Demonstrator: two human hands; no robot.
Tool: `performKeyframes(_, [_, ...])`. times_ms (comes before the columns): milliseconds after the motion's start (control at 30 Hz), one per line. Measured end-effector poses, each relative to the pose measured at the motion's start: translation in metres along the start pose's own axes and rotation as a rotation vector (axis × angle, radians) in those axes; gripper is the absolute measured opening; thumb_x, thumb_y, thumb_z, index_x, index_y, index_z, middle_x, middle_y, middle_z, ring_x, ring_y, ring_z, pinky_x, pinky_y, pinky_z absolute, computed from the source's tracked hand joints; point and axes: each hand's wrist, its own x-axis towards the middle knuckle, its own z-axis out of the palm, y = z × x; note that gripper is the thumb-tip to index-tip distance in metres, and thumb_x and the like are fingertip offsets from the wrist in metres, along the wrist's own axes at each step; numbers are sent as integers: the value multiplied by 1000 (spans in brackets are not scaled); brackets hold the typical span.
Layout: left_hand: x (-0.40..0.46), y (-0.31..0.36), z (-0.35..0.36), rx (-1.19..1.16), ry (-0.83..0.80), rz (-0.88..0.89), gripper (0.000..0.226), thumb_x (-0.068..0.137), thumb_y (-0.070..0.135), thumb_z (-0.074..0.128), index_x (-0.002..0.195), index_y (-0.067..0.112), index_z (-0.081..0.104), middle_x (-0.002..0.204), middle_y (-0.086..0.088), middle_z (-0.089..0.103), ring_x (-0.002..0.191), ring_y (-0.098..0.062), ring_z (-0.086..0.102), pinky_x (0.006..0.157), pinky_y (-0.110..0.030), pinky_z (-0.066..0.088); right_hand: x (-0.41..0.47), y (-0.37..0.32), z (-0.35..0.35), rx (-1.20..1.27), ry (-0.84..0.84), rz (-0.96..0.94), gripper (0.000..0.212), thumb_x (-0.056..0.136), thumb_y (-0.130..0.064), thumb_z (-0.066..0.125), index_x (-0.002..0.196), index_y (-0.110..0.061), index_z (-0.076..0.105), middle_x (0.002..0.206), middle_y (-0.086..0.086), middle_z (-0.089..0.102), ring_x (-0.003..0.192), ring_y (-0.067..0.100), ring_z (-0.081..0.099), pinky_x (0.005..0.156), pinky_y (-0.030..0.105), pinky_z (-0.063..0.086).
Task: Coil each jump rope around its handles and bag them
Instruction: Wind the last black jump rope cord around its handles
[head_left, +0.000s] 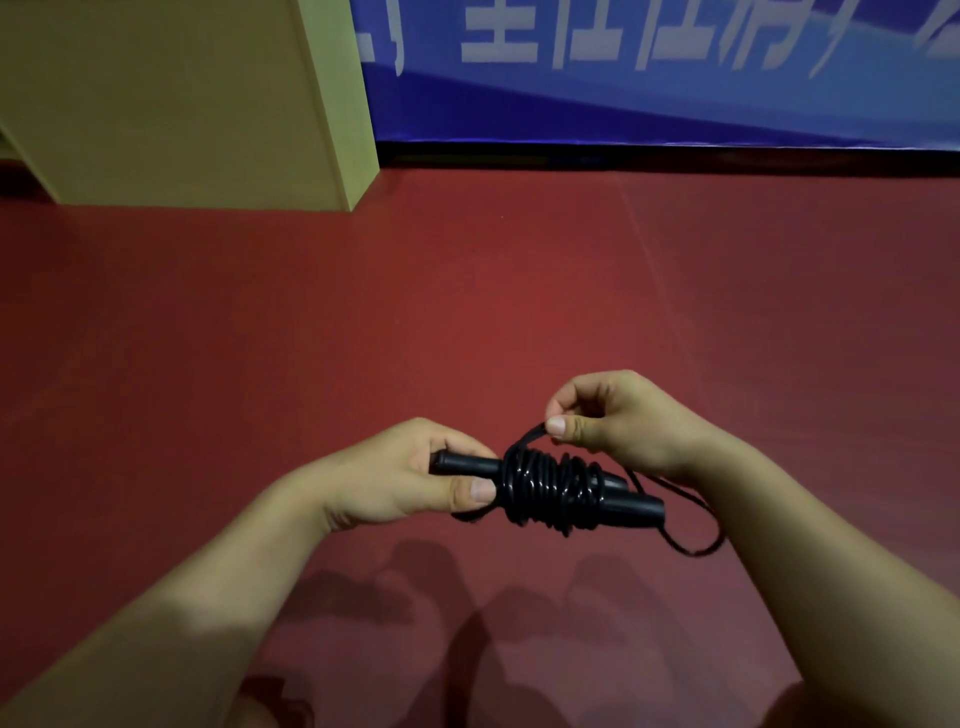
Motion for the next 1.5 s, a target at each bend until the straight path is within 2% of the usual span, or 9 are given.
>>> performKeyframes(233, [4,-5,0,-260,141,74,70,71,51,81,109,-6,65,83,-9,62,75,-13,61,73,-24,51,1,-4,17,-55,38,-55,21,86,10,56,74,-5,64,63,-5,63,53,0,54,52,17,43])
performKeyframes(400, [12,-8,7,-451,394,76,40,87,28,70,112,-2,64,77,-2,65,72,-11,60,69,-25,49,1,-3,39,-109,126,-10,18,97,-17,55,82,-19,65,67,-2,65,52,8,51,54,22,43])
performKeyframes(533, [23,-13,11,-276,716,70,29,83,40,69,86,11,68,69,5,66,64,-9,56,60,-22,44,-1,-10,53,-361,86,-98,16,98,-23,51,88,-17,63,75,-3,69,57,-3,55,57,15,39])
performKeyframes(667, [27,-24,5,-116,823,-10,38,78,58,70,81,20,65,67,6,65,62,-11,60,67,-35,48,-6,-18,62,-382,94,-106,20,97,-30,51,102,-17,66,76,-2,68,71,9,61,70,28,48])
performKeyframes(767, [29,-32,2,31,883,-91,28,86,49,67,83,21,62,63,10,61,62,-13,60,67,-34,48,-6,-22,58,-392,106,-102,20,97,-35,52,103,-23,68,74,-4,66,69,8,58,62,20,42])
performKeyframes(933, [32,-41,-2,391,941,-153,20,89,36,67,82,19,61,64,6,55,58,-11,48,55,-24,34,-4,-18,55,-421,130,-50,23,97,-36,52,95,-20,68,69,-5,59,65,8,52,54,15,35])
performKeyframes(1100, [36,-46,-2,560,959,-267,19,88,47,63,85,29,57,70,8,58,67,-13,55,62,-33,44,-4,-16,58,-428,112,-13,24,95,-36,54,85,-18,65,62,-6,53,58,10,47,53,23,34])
performKeyframes(1267, [37,-39,0,670,935,-293,22,88,52,60,89,31,53,65,9,54,63,-14,53,54,-31,36,-3,-15,54,-444,112,-2,19,93,-29,53,87,-17,65,62,-7,52,57,7,46,50,18,33])
performKeyframes(1500, [31,-31,4,855,703,-249,25,83,54,66,89,30,60,61,7,52,63,-17,53,58,-34,40,-5,-13,43,-510,171,-9,14,94,-29,51,90,-26,65,77,-5,65,71,16,59,64,36,48])
